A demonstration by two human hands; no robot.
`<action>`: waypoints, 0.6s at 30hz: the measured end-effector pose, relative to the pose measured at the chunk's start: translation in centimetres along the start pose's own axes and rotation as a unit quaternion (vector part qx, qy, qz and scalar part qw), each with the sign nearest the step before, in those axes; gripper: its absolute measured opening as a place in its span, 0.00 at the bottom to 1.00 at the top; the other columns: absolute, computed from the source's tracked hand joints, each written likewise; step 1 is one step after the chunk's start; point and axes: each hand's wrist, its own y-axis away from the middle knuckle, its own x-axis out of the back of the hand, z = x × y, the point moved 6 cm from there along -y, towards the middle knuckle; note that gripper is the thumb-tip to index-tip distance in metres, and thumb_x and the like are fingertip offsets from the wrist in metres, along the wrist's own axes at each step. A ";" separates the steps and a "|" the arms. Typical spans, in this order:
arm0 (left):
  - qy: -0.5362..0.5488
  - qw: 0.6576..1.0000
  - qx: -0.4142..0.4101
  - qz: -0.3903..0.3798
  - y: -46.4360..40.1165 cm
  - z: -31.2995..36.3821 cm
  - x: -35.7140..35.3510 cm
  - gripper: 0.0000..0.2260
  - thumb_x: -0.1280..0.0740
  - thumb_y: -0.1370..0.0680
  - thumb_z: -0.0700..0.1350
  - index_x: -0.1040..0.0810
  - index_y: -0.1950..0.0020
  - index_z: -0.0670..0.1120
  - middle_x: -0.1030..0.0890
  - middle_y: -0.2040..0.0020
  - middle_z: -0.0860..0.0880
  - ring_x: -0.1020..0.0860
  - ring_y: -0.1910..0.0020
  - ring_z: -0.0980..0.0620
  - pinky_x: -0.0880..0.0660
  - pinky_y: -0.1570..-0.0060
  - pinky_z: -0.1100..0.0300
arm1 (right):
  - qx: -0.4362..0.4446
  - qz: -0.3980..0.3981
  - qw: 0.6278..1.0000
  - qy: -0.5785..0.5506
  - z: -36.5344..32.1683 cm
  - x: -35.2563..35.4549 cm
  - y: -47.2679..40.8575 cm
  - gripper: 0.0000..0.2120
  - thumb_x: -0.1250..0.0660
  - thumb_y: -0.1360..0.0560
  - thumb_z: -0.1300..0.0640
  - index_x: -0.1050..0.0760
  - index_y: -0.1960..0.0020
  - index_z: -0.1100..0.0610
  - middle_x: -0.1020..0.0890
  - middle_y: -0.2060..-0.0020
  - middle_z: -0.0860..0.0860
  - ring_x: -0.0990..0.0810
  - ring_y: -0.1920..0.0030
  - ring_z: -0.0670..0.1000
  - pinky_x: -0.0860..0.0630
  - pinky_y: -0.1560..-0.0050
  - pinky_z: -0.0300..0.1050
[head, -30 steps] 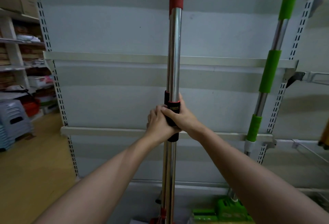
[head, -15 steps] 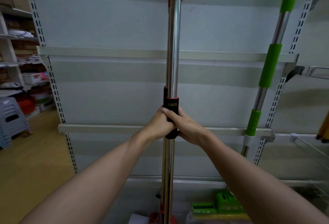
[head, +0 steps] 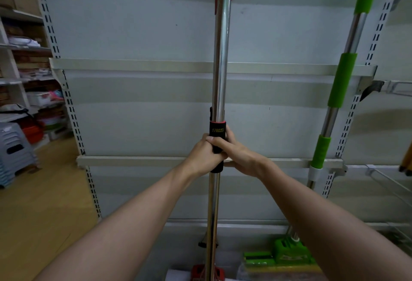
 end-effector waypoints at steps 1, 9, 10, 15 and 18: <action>-0.006 1.000 0.000 -0.007 0.0 0.0 -0.2 0.21 0.36 0.33 0.50 0.25 0.41 0.52 0.23 0.44 0.43 0.20 0.48 0.47 0.21 0.47 0.48 | -0.007 0.004 1.000 -0.005 0.1 0.3 0.0 0.38 0.29 0.30 0.44 0.47 0.27 0.37 0.27 0.35 0.49 0.27 0.36 0.52 0.32 0.33 0.63; -0.019 0.999 -0.039 -0.013 -0.3 1.2 -1.1 0.22 0.36 0.22 0.43 0.35 0.29 0.47 0.33 0.37 0.44 0.27 0.39 0.46 0.28 0.45 0.58 | -0.010 -0.004 1.000 -0.018 -0.4 1.9 0.3 0.32 0.31 0.25 0.55 0.43 0.28 0.43 0.22 0.42 0.52 0.21 0.43 0.53 0.25 0.39 0.58; -0.014 0.999 -0.039 -0.011 -0.3 1.2 -1.2 0.23 0.36 0.22 0.45 0.36 0.28 0.47 0.34 0.36 0.45 0.28 0.37 0.46 0.30 0.44 0.59 | -0.013 -0.007 1.000 -0.017 -0.4 2.1 0.2 0.32 0.31 0.25 0.55 0.43 0.28 0.43 0.22 0.42 0.52 0.21 0.42 0.53 0.25 0.38 0.58; -0.010 0.999 -0.031 -0.007 -0.1 1.3 -1.3 0.26 0.36 0.22 0.48 0.40 0.26 0.46 0.34 0.36 0.47 0.28 0.36 0.46 0.30 0.46 0.59 | -0.017 -0.012 1.000 -0.015 -0.2 2.6 0.0 0.34 0.29 0.27 0.52 0.43 0.28 0.42 0.23 0.38 0.52 0.22 0.40 0.53 0.27 0.36 0.58; 0.003 1.000 -0.020 0.000 0.2 1.1 -0.7 0.26 0.34 0.23 0.47 0.40 0.30 0.43 0.32 0.50 0.57 0.26 0.44 0.50 0.28 0.49 0.58 | 0.000 0.009 1.000 -0.028 0.1 2.3 0.1 0.35 0.29 0.27 0.52 0.44 0.26 0.43 0.23 0.38 0.52 0.22 0.41 0.51 0.27 0.37 0.57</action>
